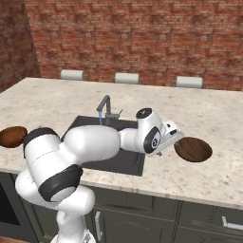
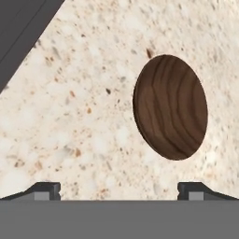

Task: Rinse each bowl for a few seconds and place them down in the sink or on the counter.

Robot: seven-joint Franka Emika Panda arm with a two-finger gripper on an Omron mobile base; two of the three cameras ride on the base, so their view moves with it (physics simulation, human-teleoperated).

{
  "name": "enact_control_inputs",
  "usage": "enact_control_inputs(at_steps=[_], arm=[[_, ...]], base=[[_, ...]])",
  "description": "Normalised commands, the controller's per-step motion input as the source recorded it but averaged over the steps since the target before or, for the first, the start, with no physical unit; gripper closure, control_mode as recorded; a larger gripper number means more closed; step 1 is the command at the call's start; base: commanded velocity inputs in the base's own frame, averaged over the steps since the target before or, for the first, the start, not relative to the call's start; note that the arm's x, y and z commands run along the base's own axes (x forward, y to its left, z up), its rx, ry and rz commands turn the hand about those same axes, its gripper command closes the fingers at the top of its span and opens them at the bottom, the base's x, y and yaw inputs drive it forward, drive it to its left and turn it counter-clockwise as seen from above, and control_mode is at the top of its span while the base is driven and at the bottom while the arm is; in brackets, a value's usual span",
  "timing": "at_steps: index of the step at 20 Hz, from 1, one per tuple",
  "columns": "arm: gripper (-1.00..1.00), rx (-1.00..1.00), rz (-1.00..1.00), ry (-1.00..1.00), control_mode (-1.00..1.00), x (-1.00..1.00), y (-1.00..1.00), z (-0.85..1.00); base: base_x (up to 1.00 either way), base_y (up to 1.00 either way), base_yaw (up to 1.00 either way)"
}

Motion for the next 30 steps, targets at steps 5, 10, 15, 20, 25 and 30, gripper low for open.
enact_control_inputs(at_steps=[5,10,15,20,25,30], arm=[[-1.0,0.0,0.0,0.06,-1.0,0.14,-0.05,-0.12],[-1.0,0.0,0.0,0.06,-1.0,0.18,-0.07,-0.16],[-1.0,0.01,0.01,0.04,-1.0,0.2,-0.06,-0.14],[-1.0,0.05,0.04,0.01,-1.0,0.08,-0.22,-0.14],[-1.0,0.06,0.04,0.0,-1.0,0.06,-0.26,-0.18],[-1.0,0.07,0.06,0.0,-1.0,0.16,-0.17,-0.15]], base=[[0.0,0.0,0.0],[0.0,0.0,0.0],[0.0,0.0,0.0],[0.0,0.0,0.0],[0.0,0.0,0.0],[0.0,0.0,0.0]])
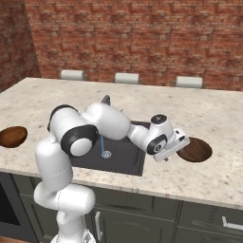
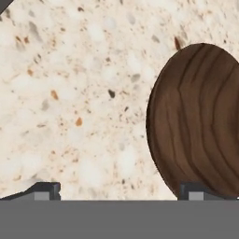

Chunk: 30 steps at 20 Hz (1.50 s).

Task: Rinse each bowl for a few seconds and place them down in the sink or on the counter.

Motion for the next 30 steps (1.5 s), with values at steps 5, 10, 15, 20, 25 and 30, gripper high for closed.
enact_control_inputs(at_steps=[5,10,15,20,25,30], arm=[[-1.0,0.02,0.05,0.0,-1.0,0.24,-0.04,-0.05],[-1.0,0.01,0.05,0.0,-1.0,0.25,-0.09,0.0],[-1.0,0.02,0.02,0.03,-1.0,0.17,-0.08,-0.1],[-1.0,0.02,0.0,0.06,-1.0,0.17,-0.05,-0.18],[-1.0,0.01,0.0,0.07,-1.0,0.25,0.0,-0.18],[-1.0,0.0,0.0,0.06,-1.0,0.33,-0.01,-0.09]], base=[[0.0,0.0,0.0],[0.0,0.0,0.0],[0.0,0.0,0.0],[0.0,0.0,0.0],[0.0,0.0,0.0],[0.0,0.0,0.0]])
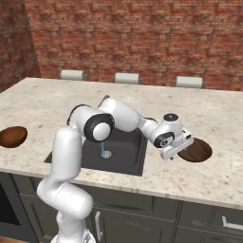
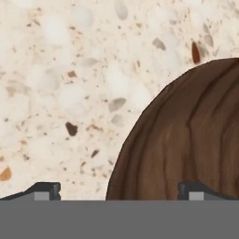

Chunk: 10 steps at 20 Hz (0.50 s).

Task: Rinse each bowl for a few seconds and place them down in the sink or on the counter.

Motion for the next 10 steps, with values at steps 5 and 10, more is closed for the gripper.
enact_control_inputs(at_steps=[5,10], arm=[[-1.0,0.02,0.02,0.05,-1.0,0.24,-0.18,-0.12],[-1.0,0.04,0.03,0.07,-1.0,0.17,-0.25,-0.19]], base=[[0.0,0.0,0.0],[0.0,0.0,0.0]])
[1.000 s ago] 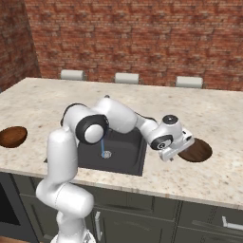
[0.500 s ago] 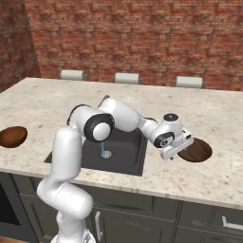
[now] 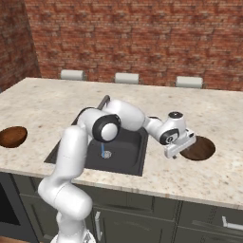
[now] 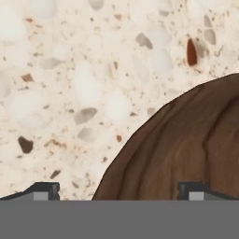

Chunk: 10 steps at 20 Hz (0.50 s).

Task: Rinse each bowl for a few seconds and place them down in the sink or on the counter.

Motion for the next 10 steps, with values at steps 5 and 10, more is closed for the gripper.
enact_control_inputs(at_steps=[5,10], arm=[[1.0,0.03,0.0,0.11,-1.0,0.17,-0.13,-0.34],[1.0,0.01,0.0,0.05,-1.0,0.04,-0.15,-0.16]], base=[[0.0,0.0,0.0],[0.0,0.0,0.0]])
